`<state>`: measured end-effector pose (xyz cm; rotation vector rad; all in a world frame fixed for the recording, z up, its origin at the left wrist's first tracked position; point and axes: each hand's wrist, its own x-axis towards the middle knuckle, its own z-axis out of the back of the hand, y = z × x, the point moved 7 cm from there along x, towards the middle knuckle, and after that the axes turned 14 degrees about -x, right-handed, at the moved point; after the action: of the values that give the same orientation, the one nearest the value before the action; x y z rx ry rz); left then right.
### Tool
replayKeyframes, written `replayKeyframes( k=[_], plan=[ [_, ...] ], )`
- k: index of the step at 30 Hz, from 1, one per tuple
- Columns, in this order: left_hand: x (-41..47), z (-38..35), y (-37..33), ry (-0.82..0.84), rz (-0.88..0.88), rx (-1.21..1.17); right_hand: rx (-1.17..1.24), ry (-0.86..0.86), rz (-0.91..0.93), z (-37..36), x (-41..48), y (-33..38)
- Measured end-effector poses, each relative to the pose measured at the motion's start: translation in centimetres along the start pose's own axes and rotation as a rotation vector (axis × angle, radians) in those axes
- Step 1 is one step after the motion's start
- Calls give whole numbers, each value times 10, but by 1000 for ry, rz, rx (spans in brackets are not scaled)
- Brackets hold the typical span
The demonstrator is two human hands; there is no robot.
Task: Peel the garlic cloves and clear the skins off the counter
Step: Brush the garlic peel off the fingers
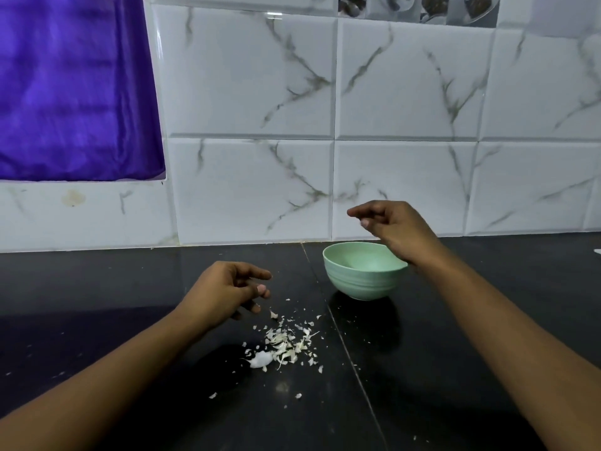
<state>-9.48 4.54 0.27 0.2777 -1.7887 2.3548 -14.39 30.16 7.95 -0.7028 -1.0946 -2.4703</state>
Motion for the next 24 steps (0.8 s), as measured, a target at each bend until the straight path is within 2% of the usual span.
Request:
replayKeyframes(
  k=[2,4,8,11,16,22,24],
  plan=[
    [3,6,-2,-20,-31,145,-7,-25,79,-12,-11,21],
    [5,9,-2,-18,-36,238,-22,132,134,-46,-26,37],
    [6,9,-1,-15,-27,353,-232,461,154,-113,-46,38],
    [6,10,2,-35,-29,402,-400,427,273,-126,-43,39],
    [9,6,4,18,-19,430,-504,459,393,-151,-50,43],
    [8,1,2,3,-54,444,-495,390,432,-150,-50,44],
    [8,-1,2,12,-53,433,-454,356,387,-143,-45,42]
  ],
)
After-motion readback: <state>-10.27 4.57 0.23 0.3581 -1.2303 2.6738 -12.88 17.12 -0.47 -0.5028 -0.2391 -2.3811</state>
